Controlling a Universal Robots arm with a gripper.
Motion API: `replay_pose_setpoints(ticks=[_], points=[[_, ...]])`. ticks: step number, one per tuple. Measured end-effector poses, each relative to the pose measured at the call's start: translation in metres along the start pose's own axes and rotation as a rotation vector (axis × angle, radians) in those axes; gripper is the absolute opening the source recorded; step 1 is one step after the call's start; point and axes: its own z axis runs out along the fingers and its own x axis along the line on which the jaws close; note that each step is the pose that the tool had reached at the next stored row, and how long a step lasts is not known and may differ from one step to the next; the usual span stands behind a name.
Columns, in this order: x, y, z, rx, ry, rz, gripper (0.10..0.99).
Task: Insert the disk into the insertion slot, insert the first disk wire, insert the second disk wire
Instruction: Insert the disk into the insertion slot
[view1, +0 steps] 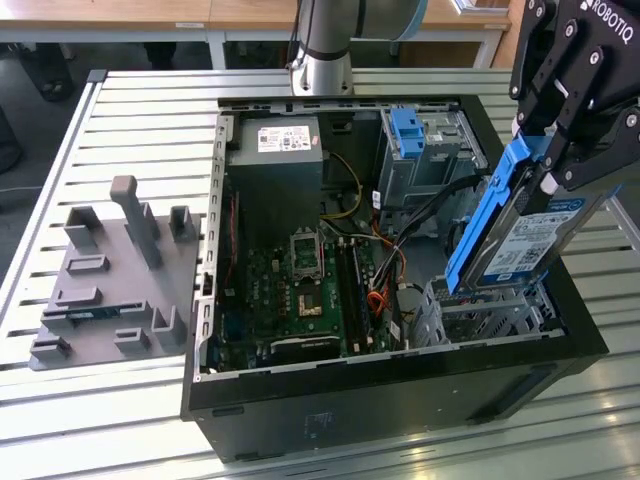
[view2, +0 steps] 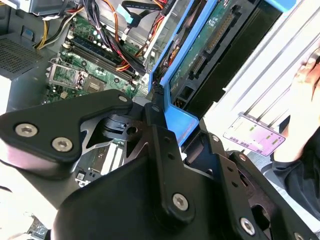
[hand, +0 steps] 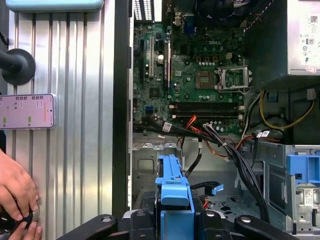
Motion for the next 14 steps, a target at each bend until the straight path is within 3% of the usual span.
replay_pose_setpoints(ticks=[14], points=[[-0.0024,0.0039,0.0101,0.002,-0.0001,0.0,0.365]])
